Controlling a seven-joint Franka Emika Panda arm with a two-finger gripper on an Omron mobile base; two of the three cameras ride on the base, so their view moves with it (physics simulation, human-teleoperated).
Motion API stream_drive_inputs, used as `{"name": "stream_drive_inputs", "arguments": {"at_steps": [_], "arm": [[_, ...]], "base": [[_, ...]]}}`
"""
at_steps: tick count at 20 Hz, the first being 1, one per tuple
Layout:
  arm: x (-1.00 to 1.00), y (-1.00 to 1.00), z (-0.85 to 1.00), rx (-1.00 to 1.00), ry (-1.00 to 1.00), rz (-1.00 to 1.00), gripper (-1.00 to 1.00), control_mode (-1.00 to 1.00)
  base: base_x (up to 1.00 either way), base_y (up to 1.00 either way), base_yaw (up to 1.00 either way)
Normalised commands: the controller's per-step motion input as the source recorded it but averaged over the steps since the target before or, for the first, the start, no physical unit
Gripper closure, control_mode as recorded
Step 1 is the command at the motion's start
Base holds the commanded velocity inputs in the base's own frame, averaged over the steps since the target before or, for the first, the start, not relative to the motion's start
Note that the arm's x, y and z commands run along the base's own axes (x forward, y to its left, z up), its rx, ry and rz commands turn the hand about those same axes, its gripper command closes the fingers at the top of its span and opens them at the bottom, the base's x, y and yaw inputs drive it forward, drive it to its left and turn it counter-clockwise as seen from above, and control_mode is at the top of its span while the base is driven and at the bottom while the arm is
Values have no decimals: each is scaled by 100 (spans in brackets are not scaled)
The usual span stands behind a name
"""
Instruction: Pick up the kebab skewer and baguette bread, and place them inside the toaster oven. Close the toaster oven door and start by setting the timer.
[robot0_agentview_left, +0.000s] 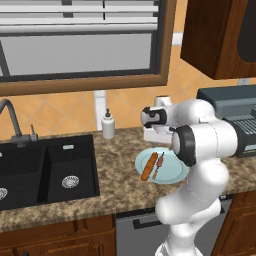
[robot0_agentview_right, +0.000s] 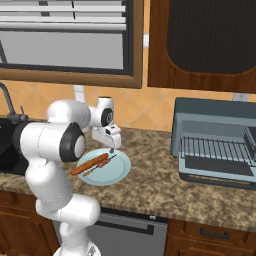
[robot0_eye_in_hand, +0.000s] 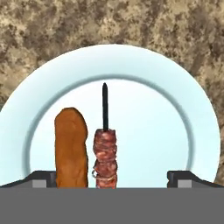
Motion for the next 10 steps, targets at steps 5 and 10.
{"name": "stream_drive_inputs", "arguments": {"at_steps": [5,10], "arm": [[13,9,-47,1,-1,0,-100,-100],[0,0,-29,1,0,0,-100,-100]], "base": [[0,0,0],[0,0,0]]}}
